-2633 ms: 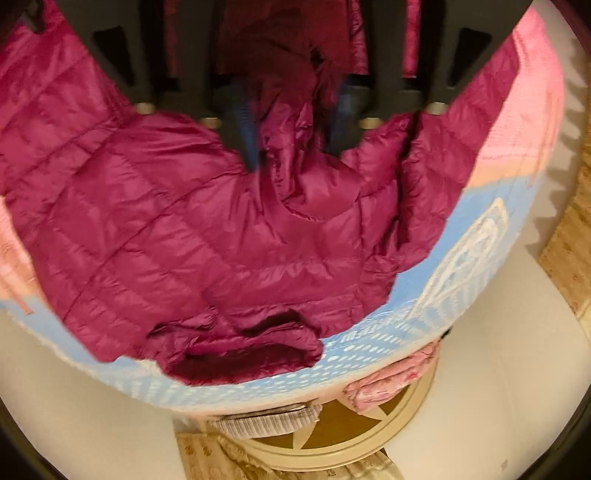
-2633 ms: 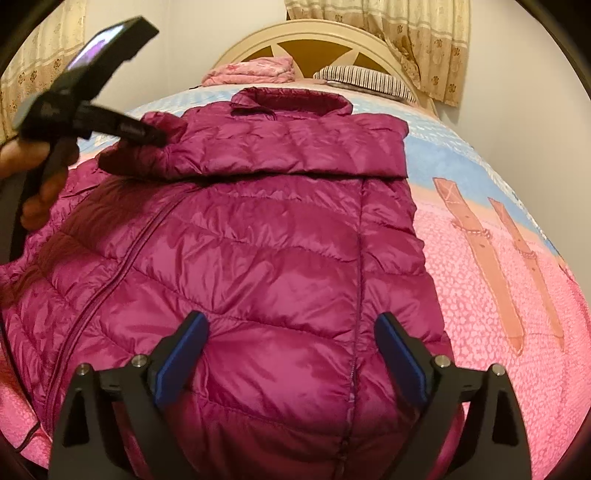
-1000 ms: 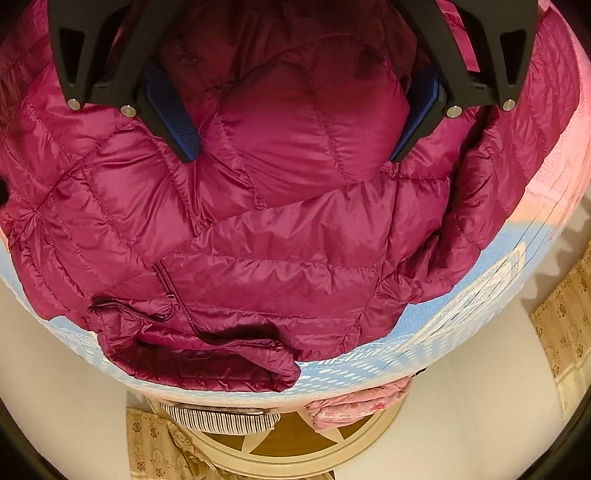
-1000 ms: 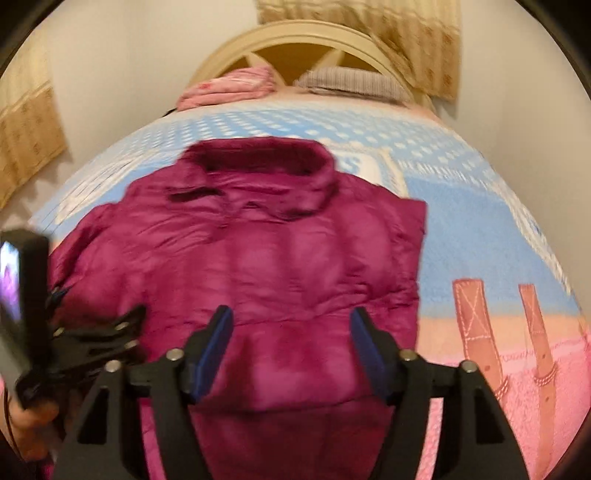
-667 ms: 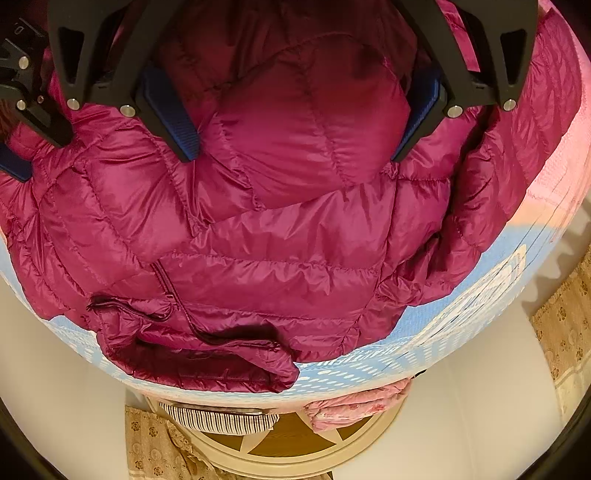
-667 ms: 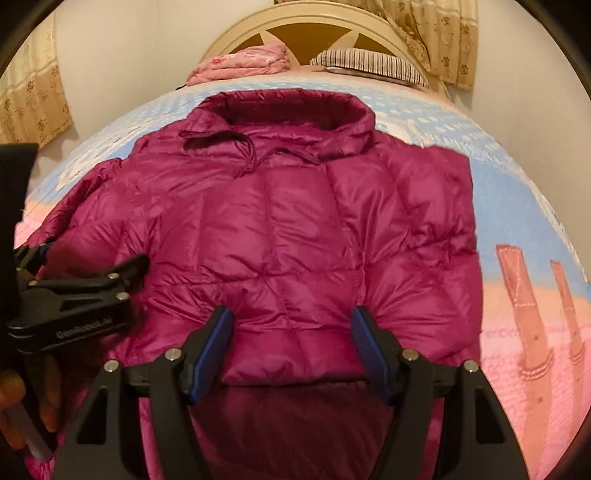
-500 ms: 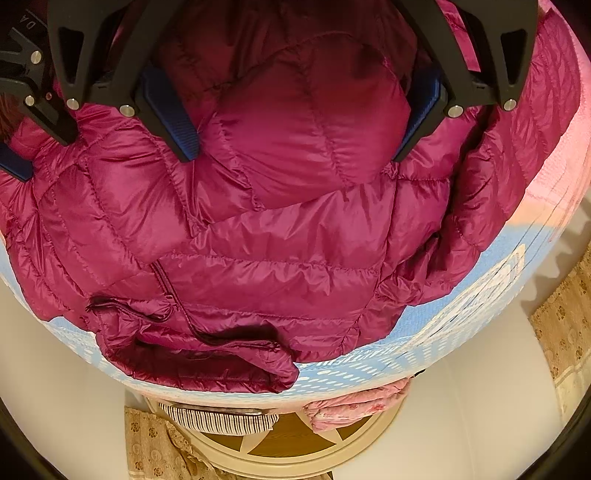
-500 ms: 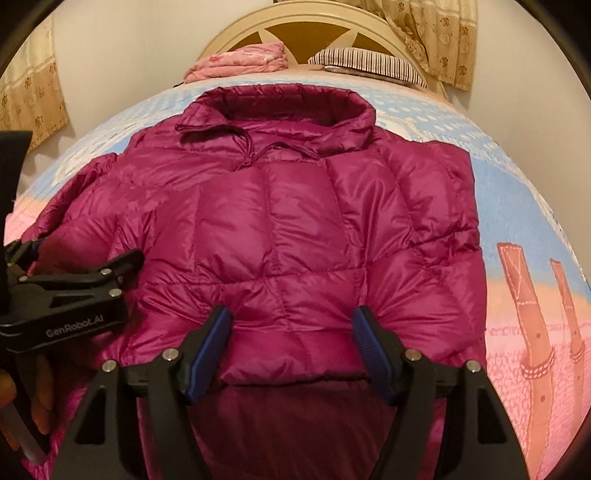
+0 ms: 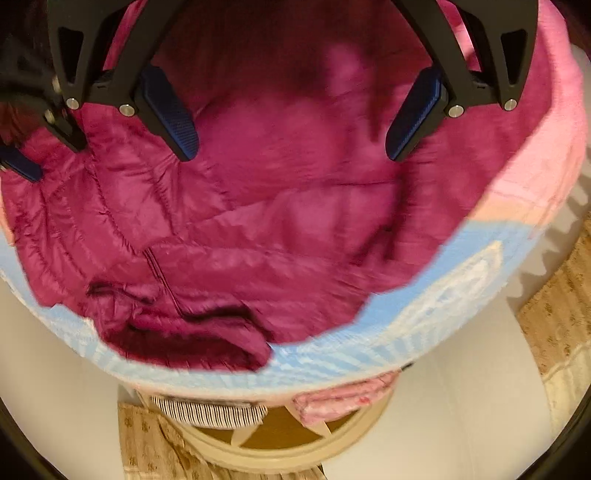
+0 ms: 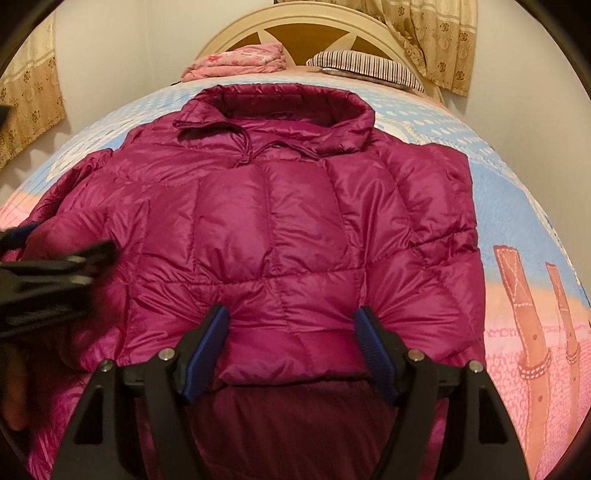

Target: Fold large clothes

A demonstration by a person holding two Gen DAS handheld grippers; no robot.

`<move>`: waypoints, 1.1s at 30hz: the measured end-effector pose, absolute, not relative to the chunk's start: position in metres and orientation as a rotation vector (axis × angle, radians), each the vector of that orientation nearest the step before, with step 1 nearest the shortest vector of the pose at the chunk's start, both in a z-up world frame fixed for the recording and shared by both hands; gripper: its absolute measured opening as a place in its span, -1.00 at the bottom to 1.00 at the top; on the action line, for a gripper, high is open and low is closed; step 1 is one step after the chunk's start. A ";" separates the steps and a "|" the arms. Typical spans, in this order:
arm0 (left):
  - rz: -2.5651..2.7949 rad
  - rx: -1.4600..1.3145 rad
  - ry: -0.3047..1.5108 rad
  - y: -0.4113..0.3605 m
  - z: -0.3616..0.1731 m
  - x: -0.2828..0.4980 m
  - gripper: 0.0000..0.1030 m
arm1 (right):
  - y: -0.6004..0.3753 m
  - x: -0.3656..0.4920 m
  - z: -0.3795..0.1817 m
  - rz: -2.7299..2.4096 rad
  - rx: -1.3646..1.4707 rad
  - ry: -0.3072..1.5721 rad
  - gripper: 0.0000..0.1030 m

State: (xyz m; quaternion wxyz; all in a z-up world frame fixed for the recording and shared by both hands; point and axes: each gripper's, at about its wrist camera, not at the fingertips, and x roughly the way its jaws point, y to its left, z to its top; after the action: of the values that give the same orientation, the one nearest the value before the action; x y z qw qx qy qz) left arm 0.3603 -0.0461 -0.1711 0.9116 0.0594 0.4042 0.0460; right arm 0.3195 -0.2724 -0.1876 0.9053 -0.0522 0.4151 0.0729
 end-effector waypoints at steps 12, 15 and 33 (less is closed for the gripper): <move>0.425 0.021 0.812 0.167 -0.130 0.255 0.97 | -0.272 0.311 -0.172 0.139 -0.118 0.864 0.48; 0.413 -0.090 0.877 0.199 -0.150 0.248 0.97 | -0.267 0.291 -0.154 0.187 -0.104 0.843 0.57; 0.402 0.025 0.718 0.185 -0.095 0.256 -0.75 | -0.293 0.220 -0.150 0.182 -0.116 0.754 0.73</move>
State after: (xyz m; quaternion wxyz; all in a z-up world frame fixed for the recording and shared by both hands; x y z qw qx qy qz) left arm 0.2563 0.1846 -0.0947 0.9164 0.0122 0.3491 0.1953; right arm 0.2197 -0.2932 -0.1497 0.9241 -0.0566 0.3673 0.0888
